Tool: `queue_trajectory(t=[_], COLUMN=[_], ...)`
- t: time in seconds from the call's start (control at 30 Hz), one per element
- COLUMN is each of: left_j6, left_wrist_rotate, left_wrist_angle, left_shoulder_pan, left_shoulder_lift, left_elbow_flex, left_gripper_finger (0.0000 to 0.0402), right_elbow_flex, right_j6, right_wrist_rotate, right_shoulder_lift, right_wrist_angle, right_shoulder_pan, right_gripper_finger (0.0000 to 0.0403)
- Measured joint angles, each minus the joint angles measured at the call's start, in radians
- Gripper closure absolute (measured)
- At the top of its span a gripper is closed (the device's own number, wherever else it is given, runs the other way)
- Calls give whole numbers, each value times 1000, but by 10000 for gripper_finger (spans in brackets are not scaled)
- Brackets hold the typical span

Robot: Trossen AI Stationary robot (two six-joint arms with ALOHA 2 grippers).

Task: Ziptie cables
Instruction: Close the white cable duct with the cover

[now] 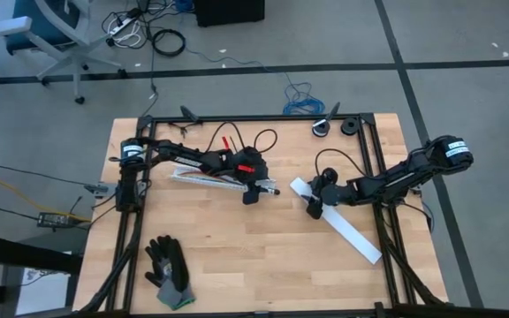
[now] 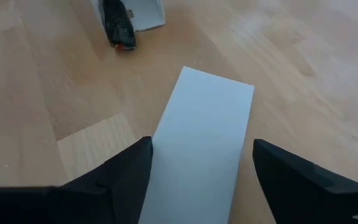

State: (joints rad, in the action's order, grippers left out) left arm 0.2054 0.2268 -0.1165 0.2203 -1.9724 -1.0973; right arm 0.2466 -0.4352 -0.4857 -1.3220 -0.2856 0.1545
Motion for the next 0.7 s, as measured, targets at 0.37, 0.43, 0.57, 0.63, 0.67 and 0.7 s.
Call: queue_trajectory(t=[0.37, 0.43, 0.57, 0.63, 0.67, 0.7], left_j6=[-1, -1, -1, -1, -1, -1], left_wrist_rotate=[0, 0, 0, 0, 0, 0], left_wrist_angle=[2, 3, 3, 3, 3, 3], left_shoulder_pan=[0, 0, 0, 0, 0, 0], left_shoulder_lift=[0, 0, 1, 1, 1, 1], left_elbow_flex=[-1, -1, -2, -2, -2, -2], left_gripper_finger=[183, 183, 183, 183, 183, 183], right_elbow_flex=[0, -2, -2, -2, -2, -2], right_j6=[-58, -64, -82, -84, -85, -85], right_wrist_rotate=[48, 48, 69, 84, 91, 92], right_shoulder_lift=[-1, -1, -1, -1, -1, -1], right_wrist_angle=[-92, -71, -62, -45, -36, -31], right_shoulder_pan=[-10, -10, -4, 1, 4, 9], right_gripper_finger=[83, 86, 93, 94, 94, 94])
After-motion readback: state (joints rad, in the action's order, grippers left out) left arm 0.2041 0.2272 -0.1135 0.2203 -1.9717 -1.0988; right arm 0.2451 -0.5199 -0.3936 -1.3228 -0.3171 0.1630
